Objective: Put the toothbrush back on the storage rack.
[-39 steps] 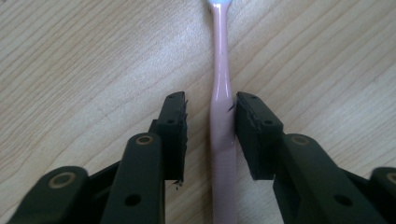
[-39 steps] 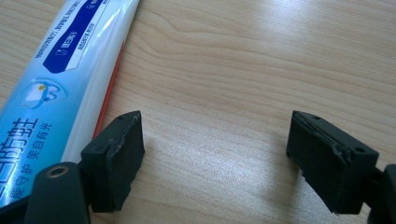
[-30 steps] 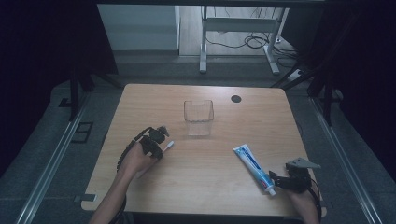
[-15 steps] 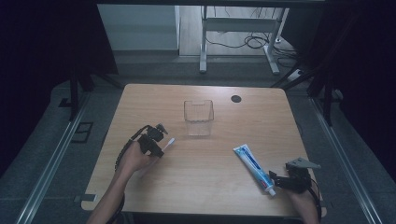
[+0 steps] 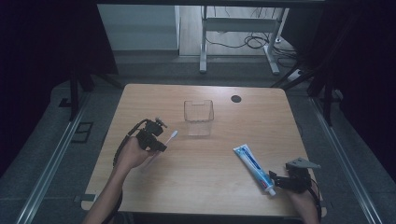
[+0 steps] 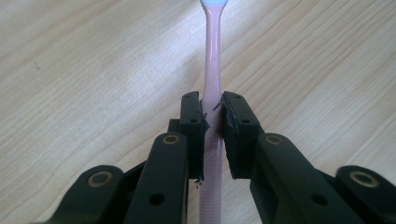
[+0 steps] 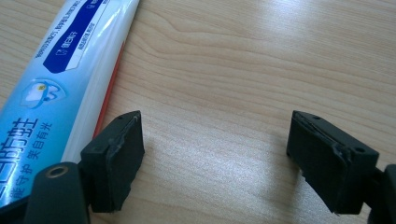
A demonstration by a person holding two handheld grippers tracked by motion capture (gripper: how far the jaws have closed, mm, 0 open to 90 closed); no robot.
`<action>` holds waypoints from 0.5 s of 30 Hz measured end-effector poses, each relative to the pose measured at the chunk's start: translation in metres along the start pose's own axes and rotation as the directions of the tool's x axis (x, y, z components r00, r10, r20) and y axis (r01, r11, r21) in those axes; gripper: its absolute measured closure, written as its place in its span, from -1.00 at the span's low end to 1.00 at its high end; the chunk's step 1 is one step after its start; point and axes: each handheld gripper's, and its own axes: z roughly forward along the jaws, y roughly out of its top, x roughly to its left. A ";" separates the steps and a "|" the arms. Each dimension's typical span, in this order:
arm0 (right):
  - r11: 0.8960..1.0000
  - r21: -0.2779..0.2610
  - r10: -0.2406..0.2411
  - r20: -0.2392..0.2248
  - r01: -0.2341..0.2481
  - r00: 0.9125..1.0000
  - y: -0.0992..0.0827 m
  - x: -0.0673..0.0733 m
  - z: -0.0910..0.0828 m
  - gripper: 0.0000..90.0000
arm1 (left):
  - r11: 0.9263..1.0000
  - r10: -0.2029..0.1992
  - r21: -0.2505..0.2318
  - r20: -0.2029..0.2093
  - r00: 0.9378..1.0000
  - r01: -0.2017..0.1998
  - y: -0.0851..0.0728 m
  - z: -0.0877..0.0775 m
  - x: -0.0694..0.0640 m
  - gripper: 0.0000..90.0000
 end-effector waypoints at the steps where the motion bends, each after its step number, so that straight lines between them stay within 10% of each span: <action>1: 1.000 0.000 0.000 0.000 0.000 1.000 0.000 0.000 0.000 -0.59 | 1.000 -0.002 -0.015 0.001 1.000 0.002 0.001 -0.002 -0.001 0.76; 15: 1.000 0.000 0.001 0.000 -0.001 1.000 0.000 0.000 0.000 -0.59 | 0.990 0.049 -0.128 -0.022 0.999 -0.051 0.019 -0.032 -0.011 0.76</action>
